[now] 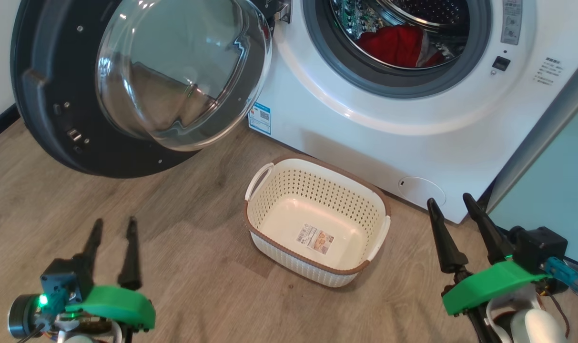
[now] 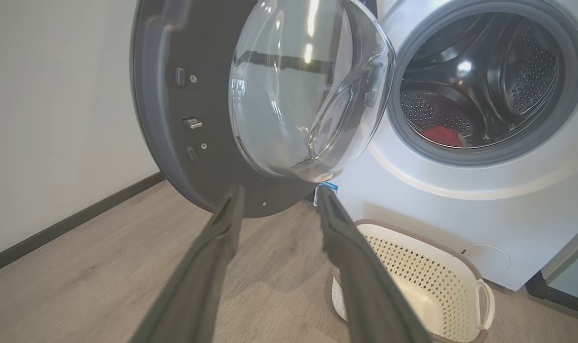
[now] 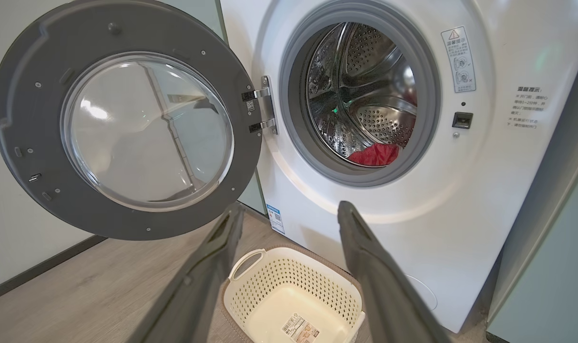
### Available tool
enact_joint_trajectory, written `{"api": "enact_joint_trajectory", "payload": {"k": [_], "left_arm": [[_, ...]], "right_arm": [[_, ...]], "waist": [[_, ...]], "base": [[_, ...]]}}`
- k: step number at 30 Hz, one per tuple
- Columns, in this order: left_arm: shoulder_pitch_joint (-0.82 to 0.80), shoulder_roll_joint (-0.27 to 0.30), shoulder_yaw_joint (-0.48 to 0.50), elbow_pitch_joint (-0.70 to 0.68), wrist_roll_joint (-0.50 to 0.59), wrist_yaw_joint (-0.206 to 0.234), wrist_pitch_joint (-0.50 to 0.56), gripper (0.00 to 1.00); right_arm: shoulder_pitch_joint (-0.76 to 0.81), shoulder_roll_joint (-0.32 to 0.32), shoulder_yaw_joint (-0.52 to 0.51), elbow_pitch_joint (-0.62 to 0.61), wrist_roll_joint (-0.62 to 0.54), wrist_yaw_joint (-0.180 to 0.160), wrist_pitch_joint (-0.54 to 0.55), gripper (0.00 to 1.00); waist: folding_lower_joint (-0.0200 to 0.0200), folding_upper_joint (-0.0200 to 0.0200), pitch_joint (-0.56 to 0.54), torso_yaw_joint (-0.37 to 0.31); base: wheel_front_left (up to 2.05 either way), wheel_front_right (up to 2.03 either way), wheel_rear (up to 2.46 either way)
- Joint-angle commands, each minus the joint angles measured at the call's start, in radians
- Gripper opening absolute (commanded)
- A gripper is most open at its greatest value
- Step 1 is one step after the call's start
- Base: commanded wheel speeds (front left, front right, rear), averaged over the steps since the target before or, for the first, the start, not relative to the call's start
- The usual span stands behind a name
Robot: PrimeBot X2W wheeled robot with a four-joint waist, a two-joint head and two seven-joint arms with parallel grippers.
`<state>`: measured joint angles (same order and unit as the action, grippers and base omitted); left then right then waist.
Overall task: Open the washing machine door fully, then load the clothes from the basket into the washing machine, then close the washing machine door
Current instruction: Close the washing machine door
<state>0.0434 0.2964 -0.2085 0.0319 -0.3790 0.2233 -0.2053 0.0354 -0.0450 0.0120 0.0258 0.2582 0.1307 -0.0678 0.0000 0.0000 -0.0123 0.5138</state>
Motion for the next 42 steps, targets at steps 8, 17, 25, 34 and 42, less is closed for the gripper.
{"api": "enact_joint_trajectory", "payload": {"k": [8,17,25,34,42], "left_arm": [[-0.046,0.018,0.043,-0.058,-0.043,-0.021,-0.016,0.00],[-0.073,-0.071,0.181,-0.242,-0.427,-0.203,-0.029,0.00],[-0.215,0.012,0.508,-0.371,-0.885,-0.302,0.018,0.00],[-0.485,0.239,0.699,-0.013,-1.195,-0.281,0.179,0.00],[-0.650,0.348,0.730,0.388,-1.310,-0.231,0.282,0.00]], "right_arm": [[-0.038,-0.005,0.027,-0.031,0.002,0.000,-0.007,1.00],[-0.046,-0.005,0.024,-0.037,-0.006,0.000,0.002,1.00],[-0.060,-0.005,0.025,-0.061,-0.021,0.000,0.019,1.00],[-0.067,-0.005,0.026,-0.093,-0.039,0.000,0.037,1.00],[-0.088,-0.006,0.031,-0.122,-0.062,0.000,0.064,1.00]], "waist": [[0.0000,0.0000,0.006,0.004],[0.0000,0.0000,0.012,0.007],[0.0000,0.0000,0.035,0.012],[0.0000,0.0000,0.067,0.005],[0.0000,0.0000,0.116,-0.028]], "base": [[0.00,0.00,0.00],[0.00,0.00,0.00],[0.00,0.00,0.00],[0.00,0.00,0.00],[0.00,0.00,0.00]]}}
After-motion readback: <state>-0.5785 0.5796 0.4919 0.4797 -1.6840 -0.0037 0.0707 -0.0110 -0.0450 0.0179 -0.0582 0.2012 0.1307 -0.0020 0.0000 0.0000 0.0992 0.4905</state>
